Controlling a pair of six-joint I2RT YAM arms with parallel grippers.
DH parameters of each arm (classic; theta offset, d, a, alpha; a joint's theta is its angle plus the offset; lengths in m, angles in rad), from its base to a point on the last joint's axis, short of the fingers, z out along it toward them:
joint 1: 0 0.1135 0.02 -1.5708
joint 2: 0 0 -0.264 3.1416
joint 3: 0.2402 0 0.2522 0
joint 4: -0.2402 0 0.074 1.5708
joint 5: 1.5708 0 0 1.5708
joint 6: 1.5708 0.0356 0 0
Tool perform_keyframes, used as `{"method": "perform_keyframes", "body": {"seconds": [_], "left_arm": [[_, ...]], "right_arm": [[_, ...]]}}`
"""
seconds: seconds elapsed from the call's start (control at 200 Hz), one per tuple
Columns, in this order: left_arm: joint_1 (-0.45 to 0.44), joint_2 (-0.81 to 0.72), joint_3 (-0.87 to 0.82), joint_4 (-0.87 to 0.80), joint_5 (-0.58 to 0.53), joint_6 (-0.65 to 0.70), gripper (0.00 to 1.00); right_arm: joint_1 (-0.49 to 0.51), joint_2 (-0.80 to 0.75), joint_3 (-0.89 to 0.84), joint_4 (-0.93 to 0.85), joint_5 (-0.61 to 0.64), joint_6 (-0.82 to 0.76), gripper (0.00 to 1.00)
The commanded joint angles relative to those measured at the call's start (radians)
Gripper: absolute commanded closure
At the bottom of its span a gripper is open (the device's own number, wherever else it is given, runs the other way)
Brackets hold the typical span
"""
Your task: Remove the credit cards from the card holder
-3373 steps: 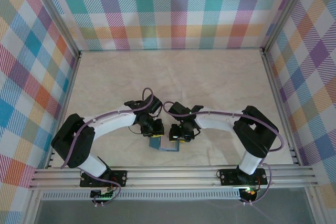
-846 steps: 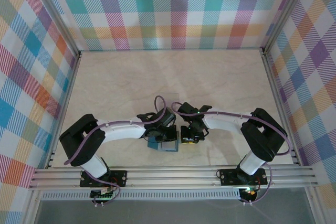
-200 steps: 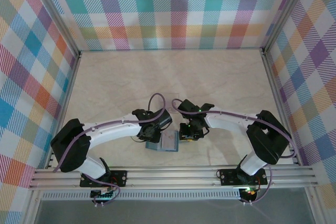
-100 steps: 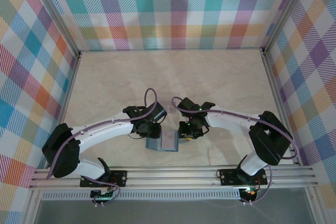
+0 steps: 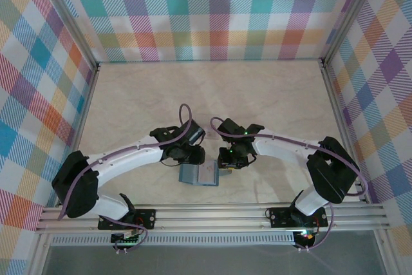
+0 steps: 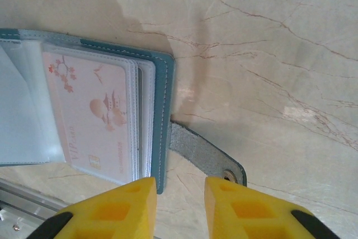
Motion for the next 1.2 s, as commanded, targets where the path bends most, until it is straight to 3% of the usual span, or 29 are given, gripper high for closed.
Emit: {"method": "perform_keyframes", "body": {"seconds": [0.0, 0.48, 0.835, 1.195], "left_arm": [[0.028, 0.019, 0.012, 0.073, 0.076, -0.030, 0.64], [0.041, 0.126, -0.007, 0.139, 0.145, -0.016, 0.80], [0.057, 0.127, -0.080, 0.150, 0.133, -0.024, 0.81], [0.119, 0.113, -0.193, 0.275, 0.256, -0.042, 0.81]], "right_arm": [[0.005, -0.032, 0.017, -0.019, 0.009, 0.012, 0.69], [0.005, -0.014, -0.018, 0.094, -0.071, 0.074, 0.72], [0.006, 0.058, -0.037, 0.189, -0.138, 0.105, 0.72], [0.007, 0.110, -0.047, 0.247, -0.183, 0.144, 0.72]]}}
